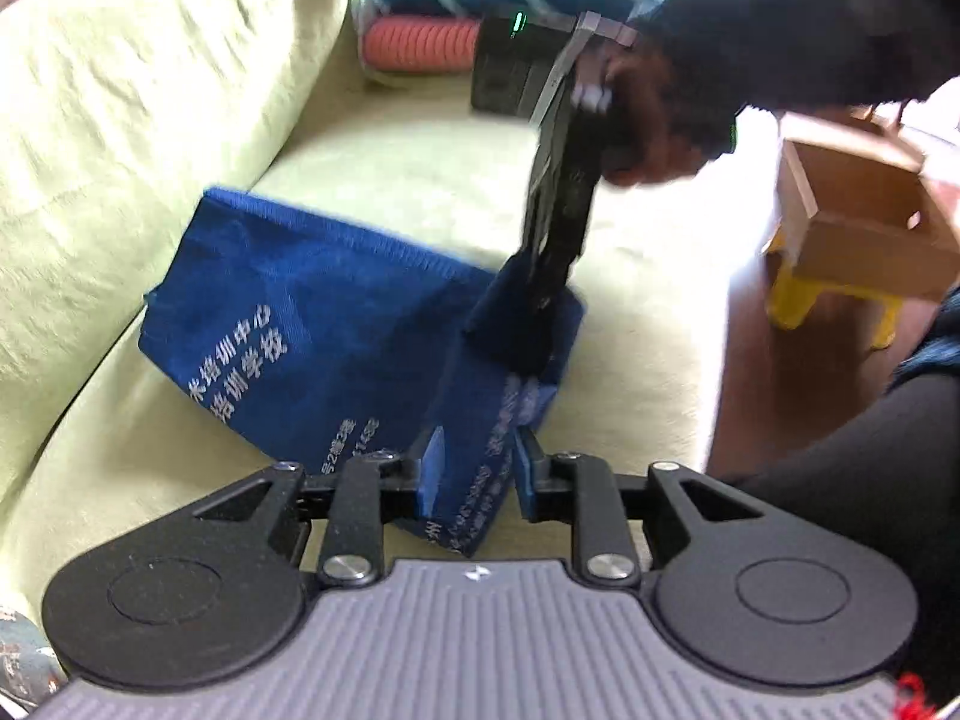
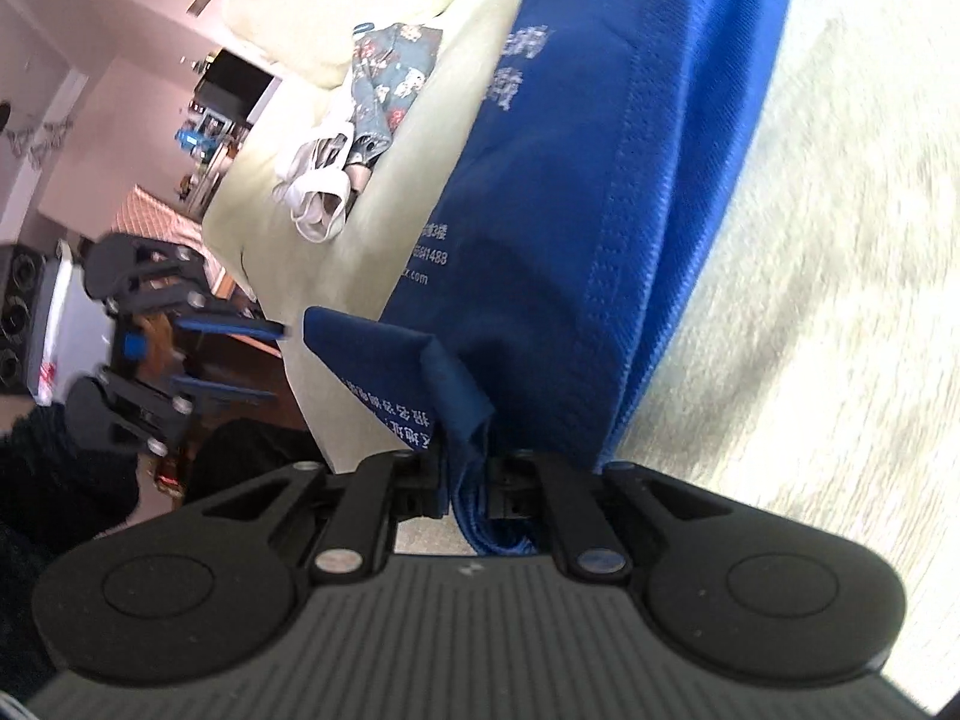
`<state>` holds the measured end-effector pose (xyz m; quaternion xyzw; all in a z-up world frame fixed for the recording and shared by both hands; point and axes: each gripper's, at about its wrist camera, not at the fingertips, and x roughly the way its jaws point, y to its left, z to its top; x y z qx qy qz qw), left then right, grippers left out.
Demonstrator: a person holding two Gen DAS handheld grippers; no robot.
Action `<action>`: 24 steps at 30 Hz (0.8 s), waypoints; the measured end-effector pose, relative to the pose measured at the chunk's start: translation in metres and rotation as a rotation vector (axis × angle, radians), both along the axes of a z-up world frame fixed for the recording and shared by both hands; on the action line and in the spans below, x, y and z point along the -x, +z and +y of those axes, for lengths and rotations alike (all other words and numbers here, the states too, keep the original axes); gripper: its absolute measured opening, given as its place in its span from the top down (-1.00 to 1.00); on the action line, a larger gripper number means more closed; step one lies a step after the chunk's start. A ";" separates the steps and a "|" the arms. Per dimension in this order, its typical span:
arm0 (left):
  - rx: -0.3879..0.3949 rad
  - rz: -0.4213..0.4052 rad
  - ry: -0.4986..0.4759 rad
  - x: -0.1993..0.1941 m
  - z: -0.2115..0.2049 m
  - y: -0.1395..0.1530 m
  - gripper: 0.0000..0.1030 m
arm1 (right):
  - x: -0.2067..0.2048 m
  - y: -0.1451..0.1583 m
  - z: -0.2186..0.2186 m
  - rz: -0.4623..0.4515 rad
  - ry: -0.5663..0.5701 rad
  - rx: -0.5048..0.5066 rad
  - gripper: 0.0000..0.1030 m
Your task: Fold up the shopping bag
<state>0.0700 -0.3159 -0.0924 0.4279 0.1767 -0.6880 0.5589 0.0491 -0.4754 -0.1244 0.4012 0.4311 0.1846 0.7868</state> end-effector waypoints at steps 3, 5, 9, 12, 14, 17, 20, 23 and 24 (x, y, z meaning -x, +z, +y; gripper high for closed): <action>-0.026 0.010 0.072 -0.003 -0.014 -0.019 0.43 | -0.001 -0.005 -0.003 0.015 -0.020 -0.038 0.95; -0.034 0.022 0.095 -0.005 -0.017 -0.026 0.43 | -0.002 -0.007 -0.005 0.021 -0.021 -0.048 0.95; -0.043 0.063 0.147 -0.010 -0.019 -0.033 0.46 | -0.005 -0.005 -0.007 0.025 -0.024 -0.052 0.95; -0.045 0.078 0.182 -0.010 -0.020 -0.033 0.46 | 0.005 0.013 0.001 -0.011 -0.068 0.052 0.87; -0.044 0.070 0.193 -0.008 -0.020 -0.034 0.47 | 0.018 0.030 0.011 -0.033 -0.137 0.148 0.65; -0.042 0.069 0.209 -0.007 -0.021 -0.034 0.47 | 0.047 0.061 0.035 -0.092 -0.346 0.417 0.21; -0.039 0.065 0.218 -0.006 -0.021 -0.034 0.47 | 0.076 0.086 0.086 -0.225 -0.472 0.761 0.40; -0.036 0.060 0.232 -0.005 -0.023 -0.034 0.47 | 0.078 0.088 0.121 -0.310 -0.405 0.899 0.77; -0.036 0.059 0.235 -0.005 -0.023 -0.034 0.47 | 0.073 0.082 0.127 -0.303 -0.384 0.923 0.79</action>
